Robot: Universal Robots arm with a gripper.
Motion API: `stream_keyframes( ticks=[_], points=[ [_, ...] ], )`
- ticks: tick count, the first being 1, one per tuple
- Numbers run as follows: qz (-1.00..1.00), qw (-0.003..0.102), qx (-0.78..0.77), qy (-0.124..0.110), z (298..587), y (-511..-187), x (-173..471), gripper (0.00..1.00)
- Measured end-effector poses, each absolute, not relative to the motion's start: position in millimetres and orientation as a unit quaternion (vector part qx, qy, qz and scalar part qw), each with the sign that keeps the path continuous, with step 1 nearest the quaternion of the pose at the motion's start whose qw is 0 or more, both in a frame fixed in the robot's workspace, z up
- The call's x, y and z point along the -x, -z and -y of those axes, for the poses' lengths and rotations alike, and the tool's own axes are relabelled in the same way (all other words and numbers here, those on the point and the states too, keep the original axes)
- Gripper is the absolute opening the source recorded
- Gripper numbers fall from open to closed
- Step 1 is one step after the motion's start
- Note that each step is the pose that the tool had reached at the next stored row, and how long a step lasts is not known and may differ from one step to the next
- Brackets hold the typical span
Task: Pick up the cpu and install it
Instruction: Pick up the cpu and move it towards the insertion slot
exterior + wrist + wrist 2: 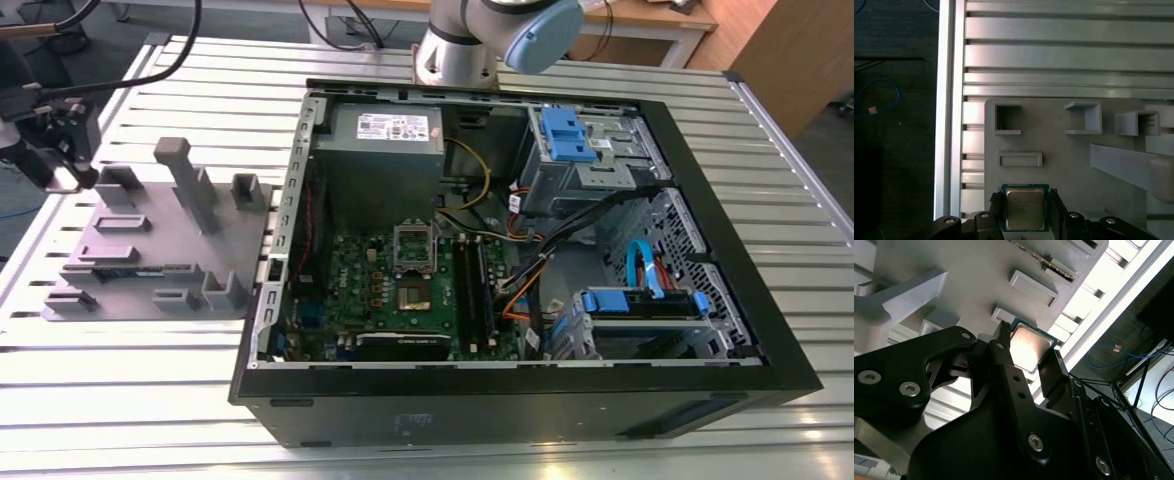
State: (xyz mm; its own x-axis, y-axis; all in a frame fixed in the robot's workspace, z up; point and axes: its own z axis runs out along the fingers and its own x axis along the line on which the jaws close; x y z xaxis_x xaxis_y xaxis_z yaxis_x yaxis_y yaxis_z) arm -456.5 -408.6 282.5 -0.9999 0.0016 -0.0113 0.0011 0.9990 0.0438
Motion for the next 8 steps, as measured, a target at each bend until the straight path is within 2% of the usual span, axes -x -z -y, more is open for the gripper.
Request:
stream_keyframes(
  ticks=[8],
  points=[
    [-1.000,0.006,-0.001,-0.022,408.6,-286.8,456.5,0.47]
  ],
)
